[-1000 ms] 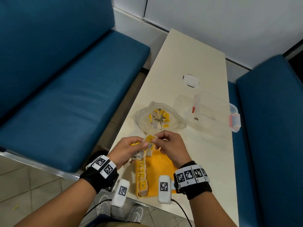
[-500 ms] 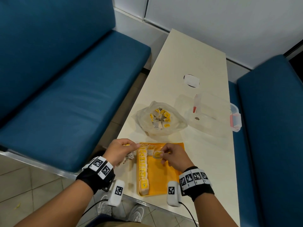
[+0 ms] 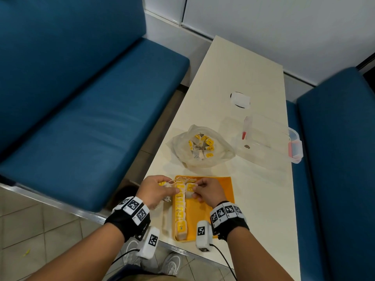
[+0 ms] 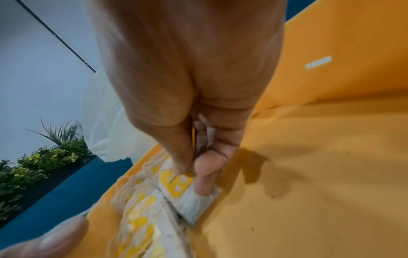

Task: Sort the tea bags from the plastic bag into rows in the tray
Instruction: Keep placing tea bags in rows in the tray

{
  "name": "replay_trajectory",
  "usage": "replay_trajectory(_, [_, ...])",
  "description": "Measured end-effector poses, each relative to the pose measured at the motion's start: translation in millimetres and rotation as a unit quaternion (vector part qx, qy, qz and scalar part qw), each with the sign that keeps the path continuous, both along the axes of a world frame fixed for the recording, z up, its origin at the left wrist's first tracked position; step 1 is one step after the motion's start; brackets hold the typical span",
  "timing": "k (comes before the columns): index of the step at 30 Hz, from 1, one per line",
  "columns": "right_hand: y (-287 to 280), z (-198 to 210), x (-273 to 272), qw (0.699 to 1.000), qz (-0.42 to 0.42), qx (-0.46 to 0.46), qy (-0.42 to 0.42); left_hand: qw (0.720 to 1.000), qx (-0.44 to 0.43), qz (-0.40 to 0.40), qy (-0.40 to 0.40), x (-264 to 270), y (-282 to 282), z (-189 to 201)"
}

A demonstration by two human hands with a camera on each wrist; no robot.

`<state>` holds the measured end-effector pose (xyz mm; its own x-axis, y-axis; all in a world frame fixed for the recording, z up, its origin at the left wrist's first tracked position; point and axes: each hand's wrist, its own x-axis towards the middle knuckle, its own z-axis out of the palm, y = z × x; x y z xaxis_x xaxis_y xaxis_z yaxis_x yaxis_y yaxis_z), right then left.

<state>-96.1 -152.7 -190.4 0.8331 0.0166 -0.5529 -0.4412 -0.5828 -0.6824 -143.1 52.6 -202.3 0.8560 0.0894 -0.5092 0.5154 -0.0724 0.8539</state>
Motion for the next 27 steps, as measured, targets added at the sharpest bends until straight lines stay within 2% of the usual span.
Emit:
replay_trajectory(8, [10.0,-13.2,-1.5,0.995,-0.101,0.023,-0.017,1.0,-0.019,0.003,0.013,2.3,1.0,-7.2])
replay_trajectory(13, [15.5,-14.5,-0.3,0.992,-0.126,0.017,-0.022,1.0,-0.02,0.006,0.012,1.4,0.9,-10.1])
replay_trajectory(19, [14.9,-11.4,-1.5,0.986,-0.154,0.058,0.005,1.0,-0.005,-0.012,0.009,1.7,3.6,-10.2])
replay_trajectory(23, [6.9,5.1,-4.1,0.989,-0.14,0.014,-0.035,0.999,0.028,-0.037,-0.013,-0.6,10.8,1.1])
replay_trajectory(27, [13.1,38.1,-7.2,0.99,-0.058,-0.018,-0.127,0.993,0.072,-0.072,-0.059,-0.7,12.3,17.5])
